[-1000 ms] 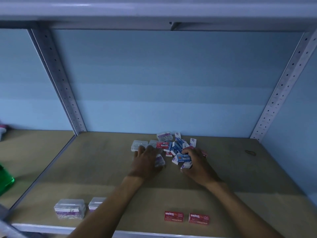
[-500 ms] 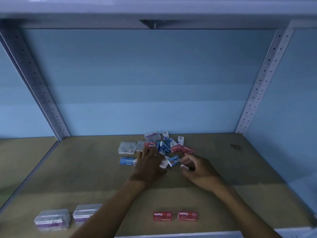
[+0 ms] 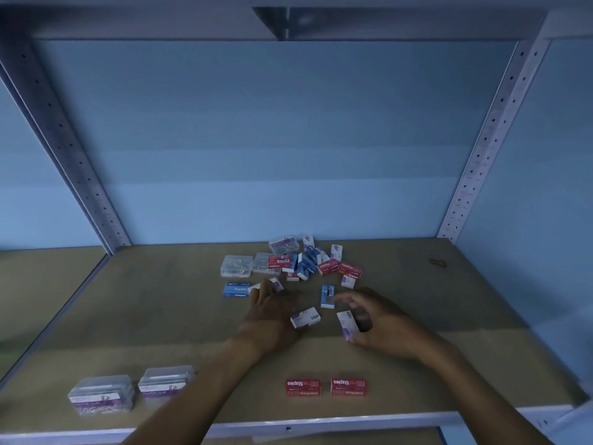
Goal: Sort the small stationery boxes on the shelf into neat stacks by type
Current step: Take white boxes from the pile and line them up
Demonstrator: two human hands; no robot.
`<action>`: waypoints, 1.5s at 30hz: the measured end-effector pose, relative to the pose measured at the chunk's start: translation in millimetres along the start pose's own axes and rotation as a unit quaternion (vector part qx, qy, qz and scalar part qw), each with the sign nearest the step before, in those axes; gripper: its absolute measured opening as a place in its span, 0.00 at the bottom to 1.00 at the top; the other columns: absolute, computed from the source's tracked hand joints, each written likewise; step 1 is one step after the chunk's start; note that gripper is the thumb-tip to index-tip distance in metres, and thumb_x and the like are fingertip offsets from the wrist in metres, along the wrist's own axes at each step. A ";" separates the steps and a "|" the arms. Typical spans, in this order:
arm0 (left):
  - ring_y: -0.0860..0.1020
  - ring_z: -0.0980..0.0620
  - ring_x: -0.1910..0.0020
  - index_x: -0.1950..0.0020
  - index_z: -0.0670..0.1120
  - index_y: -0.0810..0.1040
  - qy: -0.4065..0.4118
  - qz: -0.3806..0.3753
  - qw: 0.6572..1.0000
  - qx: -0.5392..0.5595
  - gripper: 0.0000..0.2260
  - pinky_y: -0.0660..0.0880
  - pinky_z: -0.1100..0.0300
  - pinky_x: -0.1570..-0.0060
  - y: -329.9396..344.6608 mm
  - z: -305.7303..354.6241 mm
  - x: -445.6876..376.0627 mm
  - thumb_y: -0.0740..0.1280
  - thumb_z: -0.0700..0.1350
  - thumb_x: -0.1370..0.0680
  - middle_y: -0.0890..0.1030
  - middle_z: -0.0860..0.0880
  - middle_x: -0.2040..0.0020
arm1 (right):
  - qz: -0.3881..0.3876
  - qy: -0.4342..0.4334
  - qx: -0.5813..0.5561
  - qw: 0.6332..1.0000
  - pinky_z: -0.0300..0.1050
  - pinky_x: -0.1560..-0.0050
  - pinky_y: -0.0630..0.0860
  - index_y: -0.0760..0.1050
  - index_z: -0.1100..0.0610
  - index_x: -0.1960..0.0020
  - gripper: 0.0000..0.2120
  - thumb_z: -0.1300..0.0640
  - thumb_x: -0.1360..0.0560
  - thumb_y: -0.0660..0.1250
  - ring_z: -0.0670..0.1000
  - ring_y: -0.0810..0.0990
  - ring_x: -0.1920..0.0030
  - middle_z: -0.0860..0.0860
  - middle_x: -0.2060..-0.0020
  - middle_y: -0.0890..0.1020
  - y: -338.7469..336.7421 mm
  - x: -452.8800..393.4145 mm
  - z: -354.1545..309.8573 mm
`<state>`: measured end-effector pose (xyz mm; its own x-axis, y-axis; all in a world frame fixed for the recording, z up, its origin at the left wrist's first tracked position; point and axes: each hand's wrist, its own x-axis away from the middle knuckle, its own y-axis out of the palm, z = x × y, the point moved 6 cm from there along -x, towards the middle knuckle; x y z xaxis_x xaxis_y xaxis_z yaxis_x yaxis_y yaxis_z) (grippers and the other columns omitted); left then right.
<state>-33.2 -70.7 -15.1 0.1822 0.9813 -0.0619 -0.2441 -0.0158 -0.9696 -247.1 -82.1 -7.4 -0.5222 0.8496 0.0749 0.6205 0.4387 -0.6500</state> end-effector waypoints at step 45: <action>0.69 0.45 0.32 0.35 0.59 0.73 0.022 0.057 0.998 -0.001 0.18 0.67 0.53 0.32 -21.5 -4.1 34.9 0.63 0.60 0.23 0.76 0.52 0.33 | 0.013 0.000 0.157 0.987 0.34 0.52 0.76 0.85 0.39 0.46 0.11 0.53 0.24 0.72 0.44 0.79 0.55 0.40 0.53 0.80 5.1 2.0 -5.2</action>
<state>-17.7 -36.9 2.7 0.1946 0.9636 -0.1830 -0.2643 -0.1282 -0.9559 -241.9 -76.7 -6.6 -0.5088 0.8591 0.0552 0.4210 0.3043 -0.8545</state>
